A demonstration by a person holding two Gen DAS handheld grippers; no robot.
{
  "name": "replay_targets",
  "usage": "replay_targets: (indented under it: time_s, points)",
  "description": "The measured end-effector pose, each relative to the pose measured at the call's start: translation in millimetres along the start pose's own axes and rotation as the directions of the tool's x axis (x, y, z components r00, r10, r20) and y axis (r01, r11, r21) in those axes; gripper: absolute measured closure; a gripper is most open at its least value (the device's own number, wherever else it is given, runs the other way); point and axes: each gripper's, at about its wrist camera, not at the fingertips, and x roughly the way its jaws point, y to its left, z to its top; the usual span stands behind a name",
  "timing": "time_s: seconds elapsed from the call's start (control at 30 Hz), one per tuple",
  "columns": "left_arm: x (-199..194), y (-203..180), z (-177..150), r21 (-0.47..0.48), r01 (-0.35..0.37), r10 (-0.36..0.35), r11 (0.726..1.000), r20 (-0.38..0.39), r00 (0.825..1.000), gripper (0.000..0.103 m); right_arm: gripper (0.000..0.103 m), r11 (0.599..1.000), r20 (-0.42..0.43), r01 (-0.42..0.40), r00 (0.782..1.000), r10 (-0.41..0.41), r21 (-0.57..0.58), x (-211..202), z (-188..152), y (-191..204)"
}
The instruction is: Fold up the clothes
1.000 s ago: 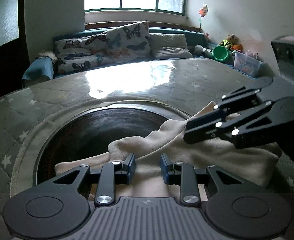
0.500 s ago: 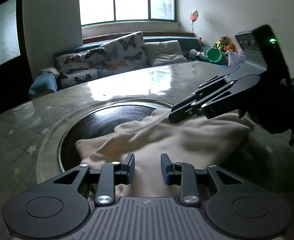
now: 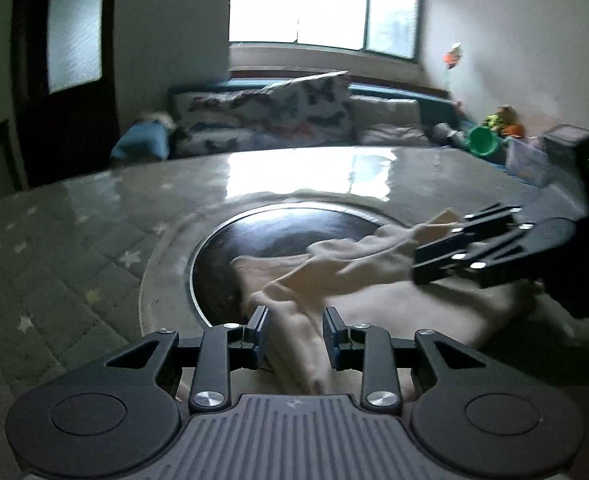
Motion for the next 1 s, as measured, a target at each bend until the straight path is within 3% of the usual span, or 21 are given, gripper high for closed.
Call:
replay_targets:
  time_s: [0.13, 0.2, 0.27, 0.37, 0.57, 0.7, 0.83, 1.0]
  points:
    - [18.6, 8.2, 1.7, -0.069, -0.002, -0.001, 0.998, -0.046, 0.999, 0.073, 0.074, 1.000, 0.000, 0.002, 1.000, -0.002, -0.007, -0.2, -1.4, 0.9]
    - [21.6, 10.0, 1.8, -0.082, -0.004, 0.000, 0.997, -0.042, 0.999, 0.092, 0.074, 1.000, 0.000, 0.002, 1.000, -0.002, -0.008, -0.2, -1.6, 0.9]
    - [18.4, 11.1, 1.9, -0.075, -0.022, 0.021, 0.997, -0.025, 0.999, 0.097, 0.073, 1.000, 0.001, 0.004, 1.000, -0.004, -0.010, -0.2, -2.2, 0.6]
    - [15.8, 10.6, -0.5, -0.038, -0.079, 0.079, 0.996, 0.001, 0.997, 0.097, 0.071, 1.000, 0.005, 0.008, 1.000, -0.008, -0.014, 0.1, -3.6, 0.7]
    - [19.1, 14.6, 1.4, -0.056, -0.077, 0.076, 0.995, -0.015, 0.997, 0.087, 0.067, 1.000, 0.020, 0.013, 1.000, -0.012, -0.016, -4.9, -4.6, 1.3]
    - [7.6, 6.2, 11.9, -0.035, -0.099, 0.101, 0.994, 0.040, 0.994, 0.086, 0.066, 1.000, 0.043, 0.022, 0.999, -0.022, -0.006, -11.4, -2.6, -1.2]
    - [12.4, -10.8, 24.5, -0.013, -0.021, 0.022, 1.000, 0.073, 0.997, 0.086, 0.066, 0.999, 0.035, 0.045, 0.998, -0.045, 0.002, -6.7, -0.1, -2.9]
    - [37.7, -23.0, 26.3, -0.003, 0.011, -0.011, 1.000, 0.004, 1.000, 0.086, 0.064, 0.999, 0.036, 0.042, 0.998, -0.042, -0.005, -16.0, -3.8, -0.4]
